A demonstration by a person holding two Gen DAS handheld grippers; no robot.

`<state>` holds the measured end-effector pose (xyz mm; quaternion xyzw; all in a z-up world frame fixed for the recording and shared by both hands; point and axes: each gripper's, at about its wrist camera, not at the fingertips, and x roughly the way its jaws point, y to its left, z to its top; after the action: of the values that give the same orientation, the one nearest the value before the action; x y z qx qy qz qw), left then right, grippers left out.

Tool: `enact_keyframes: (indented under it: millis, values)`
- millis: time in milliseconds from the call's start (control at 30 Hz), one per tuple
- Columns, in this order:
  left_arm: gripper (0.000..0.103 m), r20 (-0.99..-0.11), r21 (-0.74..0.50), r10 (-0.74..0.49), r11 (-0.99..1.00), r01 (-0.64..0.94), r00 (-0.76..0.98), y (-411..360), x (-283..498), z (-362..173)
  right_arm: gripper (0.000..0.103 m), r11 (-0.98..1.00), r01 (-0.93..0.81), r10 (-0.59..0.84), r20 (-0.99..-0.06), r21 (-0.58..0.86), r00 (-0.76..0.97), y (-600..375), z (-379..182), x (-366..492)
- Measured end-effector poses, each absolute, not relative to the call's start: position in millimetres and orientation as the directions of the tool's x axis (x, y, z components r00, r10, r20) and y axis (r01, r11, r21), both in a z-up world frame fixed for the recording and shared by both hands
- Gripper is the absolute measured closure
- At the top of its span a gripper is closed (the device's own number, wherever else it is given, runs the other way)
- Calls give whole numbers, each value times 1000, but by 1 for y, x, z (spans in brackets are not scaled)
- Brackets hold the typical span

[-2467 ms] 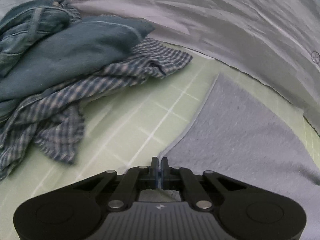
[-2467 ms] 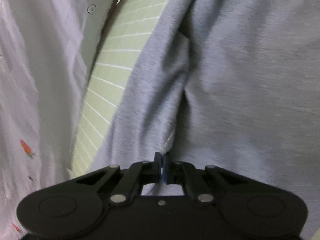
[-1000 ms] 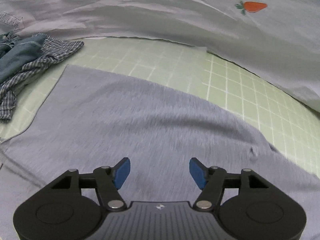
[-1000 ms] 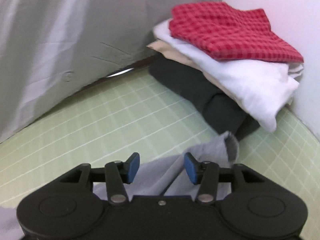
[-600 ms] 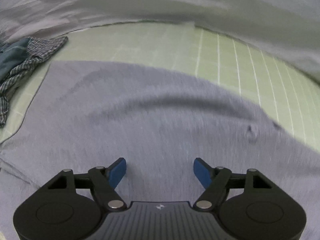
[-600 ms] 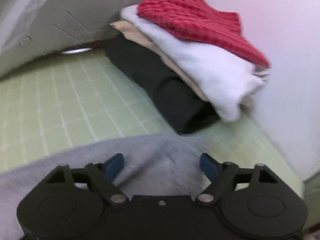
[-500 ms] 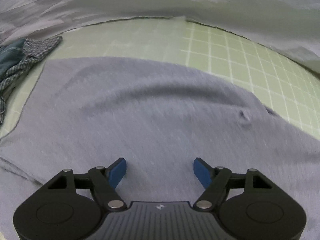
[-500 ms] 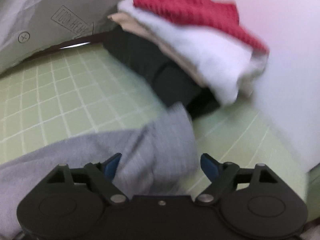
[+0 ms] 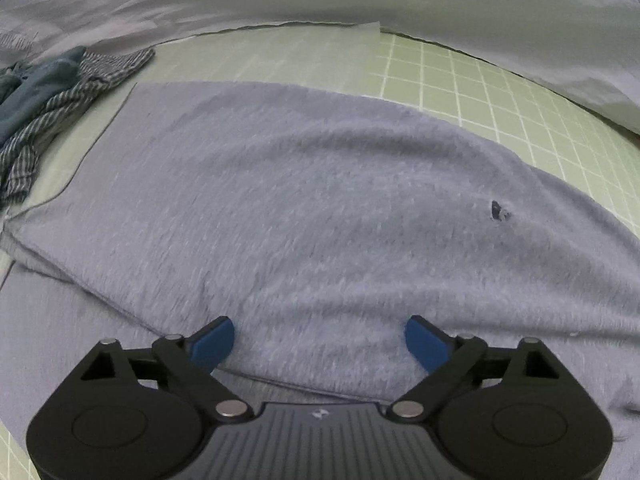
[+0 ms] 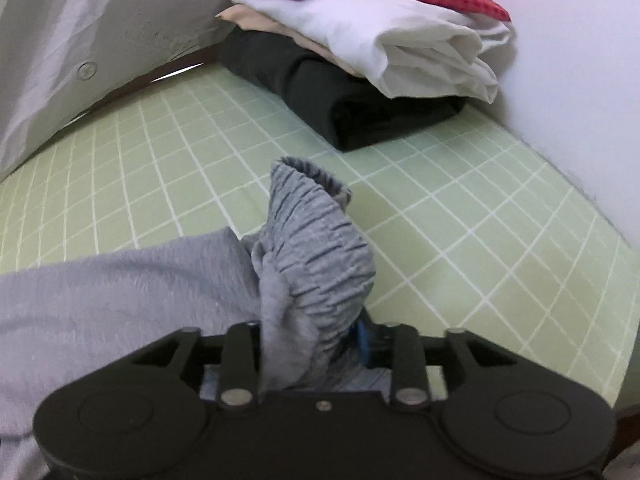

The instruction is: Fold clothes

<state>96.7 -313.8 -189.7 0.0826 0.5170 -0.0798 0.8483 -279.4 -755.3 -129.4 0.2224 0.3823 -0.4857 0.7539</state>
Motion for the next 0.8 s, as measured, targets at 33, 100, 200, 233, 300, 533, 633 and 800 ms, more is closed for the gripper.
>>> enact_keyframes:
  millis: [33,100,200,233,300,533,633,800]
  values:
    - [5,-892,60,-45,975,215,449,-314,98,-190,54,434,900,-571,-785,-37,243,-756,-125,-280]
    - [0,-898,53,-38,980,193,439,-313,100,-192,47,430,903,-584,-765,-8,271,-762,-113,-281]
    - [0,-903,49,-35,982,182,429,-313,102,-193,33,421,906,-595,-743,35,305,-779,-102,-275]
    - [0,-903,48,-35,982,183,428,-313,102,-193,30,423,905,-594,-743,39,309,-787,-102,-271]
    - [0,-904,46,-37,982,184,426,-313,102,-192,30,428,902,-591,-741,45,318,-802,-101,-262]
    - [0,-913,40,-44,980,195,407,-313,106,-192,26,420,906,-504,-819,44,274,-842,-126,-241]
    - [0,-914,40,-43,980,194,403,-314,106,-192,33,419,905,-428,-866,65,260,-852,-137,-237]
    - [0,-914,36,-49,979,201,404,-313,106,-193,88,446,879,-443,-811,172,383,-850,-126,-241]
